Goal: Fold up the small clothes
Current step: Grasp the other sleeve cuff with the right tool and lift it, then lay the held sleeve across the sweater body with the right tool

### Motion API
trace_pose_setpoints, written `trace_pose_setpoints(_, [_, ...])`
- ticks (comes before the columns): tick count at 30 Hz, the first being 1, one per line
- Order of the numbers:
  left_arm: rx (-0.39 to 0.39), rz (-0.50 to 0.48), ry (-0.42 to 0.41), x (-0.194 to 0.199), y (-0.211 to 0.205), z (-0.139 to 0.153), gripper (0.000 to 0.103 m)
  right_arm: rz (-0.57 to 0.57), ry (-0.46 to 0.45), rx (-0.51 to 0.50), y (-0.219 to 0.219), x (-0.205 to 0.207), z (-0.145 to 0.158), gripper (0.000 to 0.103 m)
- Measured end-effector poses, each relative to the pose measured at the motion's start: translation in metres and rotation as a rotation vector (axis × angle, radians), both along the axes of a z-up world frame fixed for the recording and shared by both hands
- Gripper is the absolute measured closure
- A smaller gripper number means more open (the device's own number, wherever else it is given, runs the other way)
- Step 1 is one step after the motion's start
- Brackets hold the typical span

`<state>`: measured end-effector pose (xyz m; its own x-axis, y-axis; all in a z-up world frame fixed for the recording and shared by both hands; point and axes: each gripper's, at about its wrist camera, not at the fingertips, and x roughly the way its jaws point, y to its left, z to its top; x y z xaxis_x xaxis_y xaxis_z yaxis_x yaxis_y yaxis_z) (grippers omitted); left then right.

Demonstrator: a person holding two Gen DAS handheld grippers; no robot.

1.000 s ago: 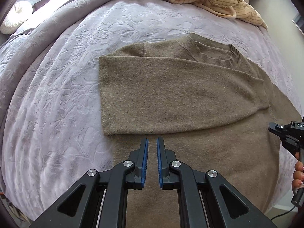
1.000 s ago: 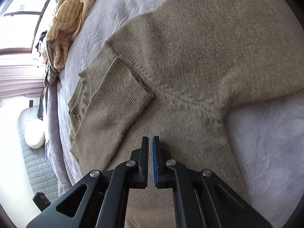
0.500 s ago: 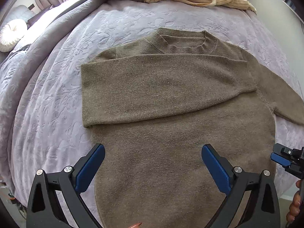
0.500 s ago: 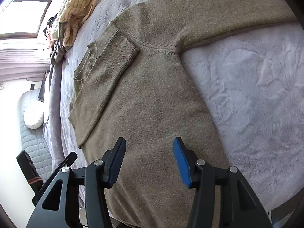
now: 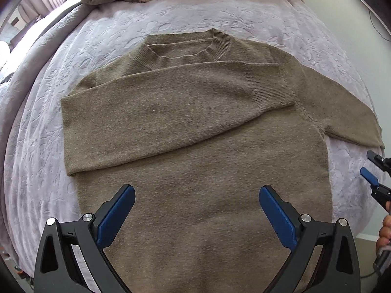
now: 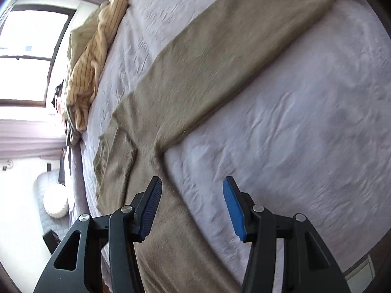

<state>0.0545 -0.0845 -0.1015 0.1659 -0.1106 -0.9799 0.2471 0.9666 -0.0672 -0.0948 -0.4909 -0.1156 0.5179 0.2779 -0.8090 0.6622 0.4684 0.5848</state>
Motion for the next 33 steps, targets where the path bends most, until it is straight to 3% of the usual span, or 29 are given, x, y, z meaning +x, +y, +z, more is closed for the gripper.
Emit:
trace_pose_setpoints(3, [-0.027,0.003,0.009,0.002,-0.016,0.001,0.001,-0.154,-0.041,-0.05,-0.055,-0.018,0.005,0.044])
trace_pose_setpoints(6, [-0.037,-0.01,0.01,0.004,-0.033,0.002,0.001,-0.305,-0.081,-0.03,-0.101,-0.034,0.002,0.043])
trace_pose_setpoints(11, [-0.038,-0.045,0.012,0.004,-0.059,0.0,0.001,-0.498,-0.178,0.08,-0.151,-0.048,-0.013,0.043])
trace_pose_setpoints(15, [-0.036,-0.059,0.022,0.004,-0.071,-0.003,0.001,-0.591,-0.251,0.212,-0.162,-0.046,-0.03,0.043])
trace_pose_setpoints(16, [-0.04,-0.058,0.024,0.005,-0.072,-0.003,0.001,-0.61,-0.271,0.252,-0.162,-0.044,-0.035,0.049])
trace_pose_setpoints(17, [-0.044,-0.058,0.025,0.005,-0.073,-0.003,0.001,-0.625,-0.296,0.297,-0.163,-0.044,-0.04,0.074])
trace_pose_setpoints(18, [-0.045,-0.059,0.027,0.005,-0.074,-0.004,0.001,-0.628,-0.313,0.334,-0.164,-0.044,-0.044,0.088])
trace_pose_setpoints(19, [-0.046,-0.059,0.028,0.005,-0.073,-0.004,0.001,-0.625,-0.33,0.361,-0.161,-0.041,-0.046,0.096])
trace_pose_setpoints(25, [-0.068,-0.017,0.022,0.009,-0.054,-0.001,0.001,-0.442,-0.493,0.381,-0.136,-0.004,-0.015,0.097])
trace_pose_setpoints(28, [-0.067,0.015,0.012,0.012,-0.037,0.0,0.001,-0.285,-0.538,0.37,-0.111,0.035,0.01,0.097])
trace_pose_setpoints(33, [-0.066,0.098,0.001,0.014,0.006,0.0,0.001,0.042,-0.544,0.327,-0.033,0.117,0.044,0.097])
